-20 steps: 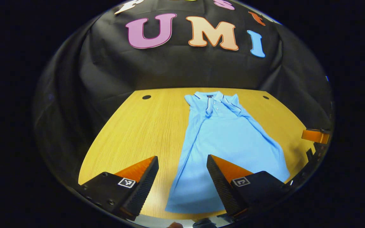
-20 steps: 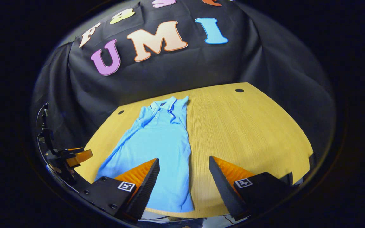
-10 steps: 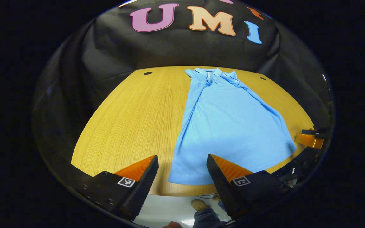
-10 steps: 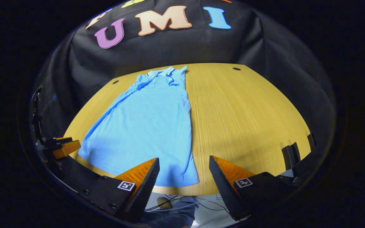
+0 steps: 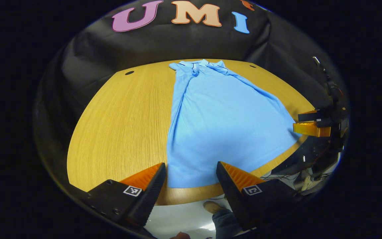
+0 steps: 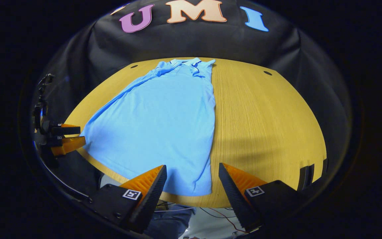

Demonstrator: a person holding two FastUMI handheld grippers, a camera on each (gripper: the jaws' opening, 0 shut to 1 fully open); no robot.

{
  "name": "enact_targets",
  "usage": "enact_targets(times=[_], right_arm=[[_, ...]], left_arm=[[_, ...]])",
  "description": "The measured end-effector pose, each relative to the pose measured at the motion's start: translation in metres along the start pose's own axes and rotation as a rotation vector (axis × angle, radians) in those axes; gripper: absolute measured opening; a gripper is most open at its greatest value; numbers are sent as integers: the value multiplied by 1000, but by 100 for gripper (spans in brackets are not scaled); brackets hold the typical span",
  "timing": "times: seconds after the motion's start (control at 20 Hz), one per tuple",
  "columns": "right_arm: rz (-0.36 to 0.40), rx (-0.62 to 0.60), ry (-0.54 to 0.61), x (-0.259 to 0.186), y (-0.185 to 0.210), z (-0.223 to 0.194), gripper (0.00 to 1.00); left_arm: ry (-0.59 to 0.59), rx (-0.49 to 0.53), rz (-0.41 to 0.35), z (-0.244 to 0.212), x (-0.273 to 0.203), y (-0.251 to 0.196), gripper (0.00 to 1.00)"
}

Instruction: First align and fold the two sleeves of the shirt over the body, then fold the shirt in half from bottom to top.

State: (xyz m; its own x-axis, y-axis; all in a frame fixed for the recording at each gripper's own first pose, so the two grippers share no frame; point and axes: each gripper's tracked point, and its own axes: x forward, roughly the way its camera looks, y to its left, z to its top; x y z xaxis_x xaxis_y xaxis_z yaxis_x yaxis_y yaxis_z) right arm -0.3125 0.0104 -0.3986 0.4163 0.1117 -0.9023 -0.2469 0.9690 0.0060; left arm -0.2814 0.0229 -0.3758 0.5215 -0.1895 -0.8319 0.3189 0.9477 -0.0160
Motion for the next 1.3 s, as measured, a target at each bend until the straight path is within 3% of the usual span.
enact_targets(times=[0.05, 0.2, 0.25, 0.35, 0.4, 0.5, 0.55, 0.6, 0.65, 0.7, 0.75, 1.0, 1.3], right_arm=[[4, -19, 20, 2, 2, -7, 99], [14, -42, 33, 6, 5, -9, 99], [16, -35, 41, 4, 5, -13, 94], [31, -46, 37, 5, 10, -14, 98], [49, -61, 28, 6, 15, -13, 85], [75, -77, 18, 5, 24, -13, 48], [86, -78, 9, 6, 29, -12, 42], [87, -68, -5, 7, 30, -12, 19], [90, -60, -14, 6, 32, -11, 13], [89, -39, -19, 8, 31, -11, 6], [90, -21, -20, 9, 32, -10, 5], [109, -3, -113, -6, 35, 27, 5], [109, 19, -264, -24, 20, 118, 5]], left_arm=[[9, 13, -9, -4, 2, -2, 95], [8, 53, -21, -4, 2, -3, 99], [29, 50, -17, -10, 3, -2, 97], [25, 48, -15, -3, 6, 0, 99], [8, 50, -23, 3, 4, -2, 92], [-29, 48, -38, 8, 9, -6, 71], [-42, 39, -45, 11, 12, -9, 45], [-53, 21, -50, 11, 12, -11, 39], [-62, -9, -48, 14, 13, -12, 19], [-57, -41, -38, 13, 14, -11, 10], [-47, -67, -28, 16, 15, -10, 0], [-33, -116, 0, 39, 9, -11, 0], [-187, -102, -16, 144, -12, -10, 0]])
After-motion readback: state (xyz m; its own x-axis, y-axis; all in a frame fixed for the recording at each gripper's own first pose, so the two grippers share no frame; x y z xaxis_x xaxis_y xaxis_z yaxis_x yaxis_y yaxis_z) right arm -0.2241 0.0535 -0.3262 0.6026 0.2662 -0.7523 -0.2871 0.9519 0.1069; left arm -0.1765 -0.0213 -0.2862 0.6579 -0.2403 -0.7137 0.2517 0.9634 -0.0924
